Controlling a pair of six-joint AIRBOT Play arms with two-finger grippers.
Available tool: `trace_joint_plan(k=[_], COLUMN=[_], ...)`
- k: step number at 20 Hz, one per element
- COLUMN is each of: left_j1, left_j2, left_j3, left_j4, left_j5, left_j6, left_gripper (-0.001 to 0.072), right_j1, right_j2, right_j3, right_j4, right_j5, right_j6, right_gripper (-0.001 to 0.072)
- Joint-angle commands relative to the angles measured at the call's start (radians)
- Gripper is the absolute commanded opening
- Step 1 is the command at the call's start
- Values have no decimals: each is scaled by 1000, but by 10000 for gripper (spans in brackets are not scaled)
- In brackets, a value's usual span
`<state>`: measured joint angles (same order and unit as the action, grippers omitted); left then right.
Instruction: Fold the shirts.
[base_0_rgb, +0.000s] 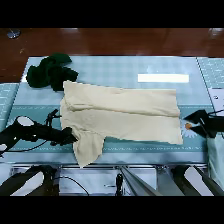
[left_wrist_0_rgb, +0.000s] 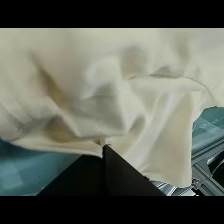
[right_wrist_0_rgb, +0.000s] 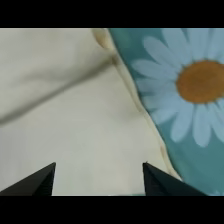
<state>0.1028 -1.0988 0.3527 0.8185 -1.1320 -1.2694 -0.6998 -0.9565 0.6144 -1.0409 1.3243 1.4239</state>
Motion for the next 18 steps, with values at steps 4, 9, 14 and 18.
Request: trace_joint_plan(k=[4, 9, 14, 18], left_j1=[-14, -14, -14, -14], left_j2=[2, 2, 2, 2], left_j3=[0, 0, 0, 0], left_j4=[-9, -9, -80, -97], left_j5=[6, 10, 33, 38], left_j6=[31, 28, 29, 31], left_gripper=[23, 23, 23, 23], right_j1=[-13, -13, -13, -13], right_j2=[-11, -76, -142, -146], right_j3=[-143, -156, -156, -156], right_j4=[-208, -195, -26, 92], right_j5=[160, 87, -50, -127], right_j6=[22, 34, -39, -102], right_gripper=[619, 620, 620, 619])
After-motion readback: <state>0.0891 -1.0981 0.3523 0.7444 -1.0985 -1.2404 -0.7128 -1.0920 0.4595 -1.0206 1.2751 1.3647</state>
